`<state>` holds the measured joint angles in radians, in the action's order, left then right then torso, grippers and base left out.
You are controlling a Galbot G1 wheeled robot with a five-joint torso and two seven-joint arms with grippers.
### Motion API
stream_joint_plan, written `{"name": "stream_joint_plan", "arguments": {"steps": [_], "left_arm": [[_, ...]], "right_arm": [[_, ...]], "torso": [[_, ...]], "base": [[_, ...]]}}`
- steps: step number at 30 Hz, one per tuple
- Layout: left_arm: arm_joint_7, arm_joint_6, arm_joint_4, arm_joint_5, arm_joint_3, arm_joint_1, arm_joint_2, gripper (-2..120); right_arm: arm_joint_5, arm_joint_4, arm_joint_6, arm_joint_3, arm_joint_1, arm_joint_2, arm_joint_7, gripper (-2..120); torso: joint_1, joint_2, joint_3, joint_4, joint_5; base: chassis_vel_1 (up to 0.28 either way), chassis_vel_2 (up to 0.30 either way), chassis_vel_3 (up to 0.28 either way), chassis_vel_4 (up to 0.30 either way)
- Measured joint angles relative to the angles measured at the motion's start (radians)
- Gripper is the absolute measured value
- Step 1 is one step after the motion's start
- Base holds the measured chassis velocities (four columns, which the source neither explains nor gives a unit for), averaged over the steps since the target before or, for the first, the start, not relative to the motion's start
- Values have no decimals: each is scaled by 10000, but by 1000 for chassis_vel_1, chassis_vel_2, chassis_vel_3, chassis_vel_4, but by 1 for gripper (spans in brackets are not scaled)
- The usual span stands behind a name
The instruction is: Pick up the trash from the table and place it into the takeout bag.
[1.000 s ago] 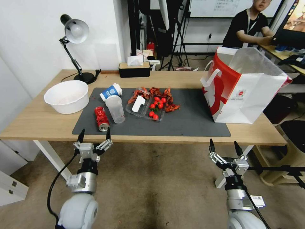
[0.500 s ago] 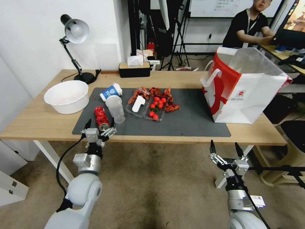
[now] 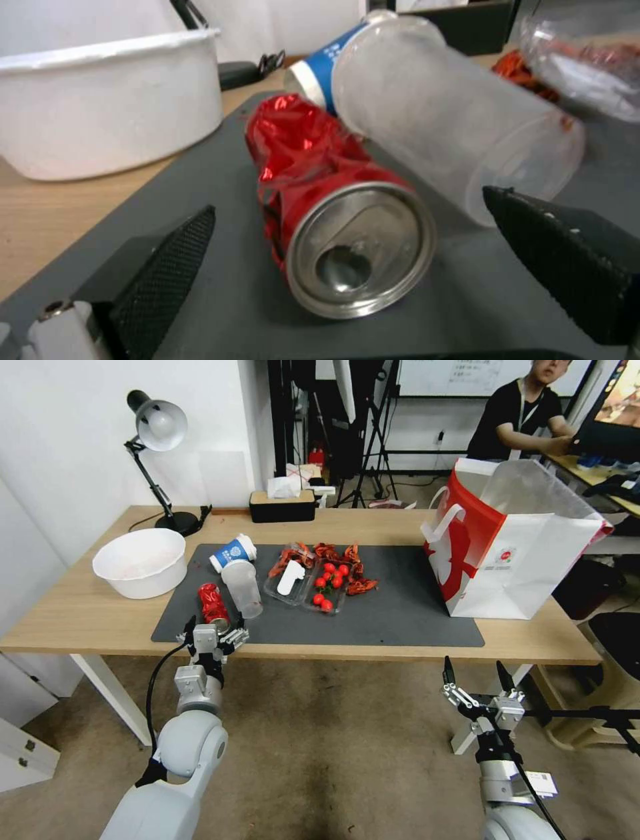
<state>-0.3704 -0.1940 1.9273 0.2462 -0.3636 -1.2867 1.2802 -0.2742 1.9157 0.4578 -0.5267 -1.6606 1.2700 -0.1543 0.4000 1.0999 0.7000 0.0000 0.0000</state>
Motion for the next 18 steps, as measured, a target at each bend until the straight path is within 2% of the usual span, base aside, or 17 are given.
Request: {"name": "stream_joint_plan", "arguments": {"steps": [6,8,9,12,13,18], "left_arm": [[-150,-260,-187,192,37,202,30,99],[-329,-251,-283,217,60,293,81,89],[-329,-251,-283,217,60,293,81,89],[-478,-228,-302,228,65,330,141,75],[-478,-228,-302,228,65,330,141,75],[-546,-186,-325,240,31,289,156,57]], "right_arm": [[32,-21,16,2,-25,8,-38,100],[46,-41,33,-7,-35,9,-45,100],[46,-41,33,-7,-35,9,-45,100],[176,-105,110,-35,-55,15,-53,100],[176,-105,110,-35,-55,15,-53,100],[225,-107,135,-35,-50,17,-67,100]], "torso": [[0,0,0,0,0],[0,0,0,0,0],[0,0,0,0,0],[0,1,0,0,0],[0,1,0,0,0],[0,1,0,0,-1]], "base": [[0,0,0,0],[0,0,0,0],[0,0,0,0],[0,0,0,0],[0,0,0,0],[0,0,0,0]]}}
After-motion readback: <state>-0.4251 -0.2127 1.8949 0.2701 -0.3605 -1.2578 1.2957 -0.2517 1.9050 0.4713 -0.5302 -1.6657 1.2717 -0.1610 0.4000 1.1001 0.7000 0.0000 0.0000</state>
